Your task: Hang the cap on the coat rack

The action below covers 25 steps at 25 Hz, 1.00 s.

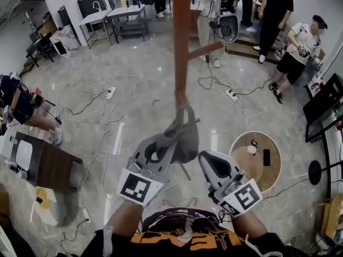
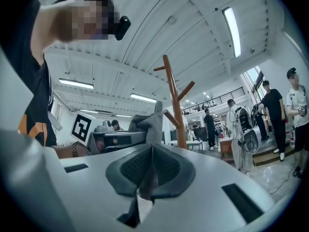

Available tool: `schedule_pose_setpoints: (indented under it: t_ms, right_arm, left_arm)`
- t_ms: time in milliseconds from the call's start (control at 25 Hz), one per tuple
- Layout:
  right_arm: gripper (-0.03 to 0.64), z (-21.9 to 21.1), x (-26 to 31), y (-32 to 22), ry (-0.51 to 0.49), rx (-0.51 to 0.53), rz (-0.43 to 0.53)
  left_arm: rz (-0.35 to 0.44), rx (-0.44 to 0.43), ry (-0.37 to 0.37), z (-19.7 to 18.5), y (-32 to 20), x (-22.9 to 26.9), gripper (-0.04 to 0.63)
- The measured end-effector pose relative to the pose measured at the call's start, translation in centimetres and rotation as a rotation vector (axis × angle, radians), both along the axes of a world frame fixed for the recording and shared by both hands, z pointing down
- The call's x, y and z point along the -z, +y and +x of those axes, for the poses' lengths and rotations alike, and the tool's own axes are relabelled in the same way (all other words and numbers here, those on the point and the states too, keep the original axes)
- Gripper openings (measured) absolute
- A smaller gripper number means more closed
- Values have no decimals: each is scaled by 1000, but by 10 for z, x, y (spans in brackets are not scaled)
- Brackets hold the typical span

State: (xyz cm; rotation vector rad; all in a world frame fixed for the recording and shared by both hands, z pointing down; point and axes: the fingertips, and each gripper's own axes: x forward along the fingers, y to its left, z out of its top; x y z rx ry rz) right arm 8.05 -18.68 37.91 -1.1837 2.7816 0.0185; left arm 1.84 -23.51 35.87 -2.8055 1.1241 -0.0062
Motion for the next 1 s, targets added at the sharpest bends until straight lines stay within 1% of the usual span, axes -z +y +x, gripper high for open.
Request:
schedule_pose_setpoints:
  t_ms: [160,440,560,760,880,1000]
  right_arm:
    - [21,4,0,-1,7,-9,-4]
    - [21,15,-4,1,11,-25,-13]
    - [21,16,-4,2,6,-41,-19]
    - [21,9,-6,4,16,-36,-22]
    - [21,9,-5,6,16,-45,-24]
    - [21,13,-4,8,22,-51,-28]
  left_arm:
    - [-1,23,8,5,-18,0,30]
    - [-13,66,-19,9,-40,-21,31]
    - [-21,71,-20,10,-50,-26,31]
    - [-14,93,-7,2,-62,-32,31]
    - [-12,90,-17,3,-68,-37,31]
    - [-25,96,-14,6,-73,-44,31]
